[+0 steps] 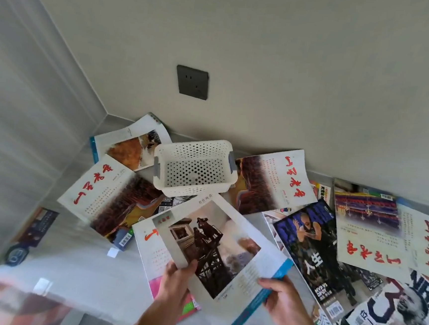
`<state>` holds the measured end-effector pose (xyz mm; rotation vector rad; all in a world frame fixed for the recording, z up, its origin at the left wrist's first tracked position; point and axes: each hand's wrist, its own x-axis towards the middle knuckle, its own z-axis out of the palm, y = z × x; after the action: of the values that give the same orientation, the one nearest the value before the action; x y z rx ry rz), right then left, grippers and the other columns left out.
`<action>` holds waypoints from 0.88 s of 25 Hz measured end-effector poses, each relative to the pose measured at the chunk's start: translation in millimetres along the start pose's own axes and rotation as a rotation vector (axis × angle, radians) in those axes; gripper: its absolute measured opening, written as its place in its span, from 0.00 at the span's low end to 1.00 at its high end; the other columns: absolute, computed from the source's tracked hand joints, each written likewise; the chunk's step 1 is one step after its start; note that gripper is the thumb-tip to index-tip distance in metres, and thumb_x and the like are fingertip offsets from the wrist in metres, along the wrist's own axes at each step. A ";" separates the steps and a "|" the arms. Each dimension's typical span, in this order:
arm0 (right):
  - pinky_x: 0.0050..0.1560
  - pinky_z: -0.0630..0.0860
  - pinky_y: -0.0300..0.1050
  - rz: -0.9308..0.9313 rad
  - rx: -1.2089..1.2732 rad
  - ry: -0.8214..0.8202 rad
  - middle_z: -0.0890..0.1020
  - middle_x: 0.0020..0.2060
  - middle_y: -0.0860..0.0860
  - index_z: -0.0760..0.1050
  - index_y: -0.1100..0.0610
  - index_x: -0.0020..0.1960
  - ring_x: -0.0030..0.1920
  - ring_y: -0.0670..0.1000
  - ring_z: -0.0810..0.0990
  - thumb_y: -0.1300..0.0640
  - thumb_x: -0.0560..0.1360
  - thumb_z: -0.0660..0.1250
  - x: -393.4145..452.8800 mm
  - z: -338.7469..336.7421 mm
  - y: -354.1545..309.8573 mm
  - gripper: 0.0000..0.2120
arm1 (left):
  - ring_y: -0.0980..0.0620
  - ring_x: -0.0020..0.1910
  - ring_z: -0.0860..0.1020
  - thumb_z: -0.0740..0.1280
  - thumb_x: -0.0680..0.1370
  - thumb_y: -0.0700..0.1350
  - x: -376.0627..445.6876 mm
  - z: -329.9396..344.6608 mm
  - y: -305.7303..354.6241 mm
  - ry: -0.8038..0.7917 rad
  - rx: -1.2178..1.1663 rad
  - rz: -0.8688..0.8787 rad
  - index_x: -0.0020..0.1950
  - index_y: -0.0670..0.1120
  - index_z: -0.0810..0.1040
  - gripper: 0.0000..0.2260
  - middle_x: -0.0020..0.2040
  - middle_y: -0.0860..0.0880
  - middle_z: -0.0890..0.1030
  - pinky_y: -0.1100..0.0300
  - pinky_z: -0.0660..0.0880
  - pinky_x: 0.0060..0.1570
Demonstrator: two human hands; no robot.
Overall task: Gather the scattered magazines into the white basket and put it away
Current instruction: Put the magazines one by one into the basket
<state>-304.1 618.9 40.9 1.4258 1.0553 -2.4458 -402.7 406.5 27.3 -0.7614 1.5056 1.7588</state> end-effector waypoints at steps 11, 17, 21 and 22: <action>0.44 0.78 0.33 -0.372 -0.502 -0.371 0.85 0.49 0.40 0.77 0.48 0.56 0.50 0.44 0.84 0.53 0.67 0.78 -42.8 144.1 -10.6 0.20 | 0.69 0.45 0.80 0.65 0.72 0.48 -69.0 9.5 77.3 -0.107 0.960 0.969 0.63 0.63 0.75 0.20 0.49 0.64 0.83 0.69 0.78 0.40; 0.38 0.80 0.36 -0.505 -0.516 -0.208 0.88 0.42 0.43 0.84 0.42 0.45 0.46 0.46 0.86 0.65 0.71 0.73 -40.1 149.1 -70.5 0.16 | 0.56 0.68 0.72 0.77 0.70 0.41 -20.7 -24.3 133.7 -0.163 0.665 0.839 0.72 0.49 0.69 0.33 0.70 0.54 0.74 0.49 0.71 0.67; 0.52 0.82 0.54 -0.470 -0.616 -0.363 0.87 0.51 0.51 0.83 0.46 0.51 0.55 0.59 0.83 0.64 0.68 0.74 -25.6 164.4 -118.6 0.17 | 0.37 0.61 0.79 0.69 0.71 0.26 31.5 -25.5 166.3 -0.372 0.191 0.433 0.63 0.43 0.77 0.24 0.59 0.43 0.83 0.50 0.80 0.52; 0.53 0.79 0.65 -0.524 -0.606 -0.276 0.87 0.50 0.55 0.83 0.50 0.51 0.55 0.69 0.80 0.65 0.69 0.74 -15.8 171.9 -126.1 0.15 | 0.35 0.55 0.81 0.66 0.72 0.25 38.1 -24.8 172.9 -0.363 0.131 0.412 0.57 0.43 0.81 0.19 0.54 0.42 0.85 0.53 0.82 0.45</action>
<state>-472.8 603.2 171.4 0.6608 2.0505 -2.1907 -564.9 371.4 93.9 -0.0524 1.5757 1.9369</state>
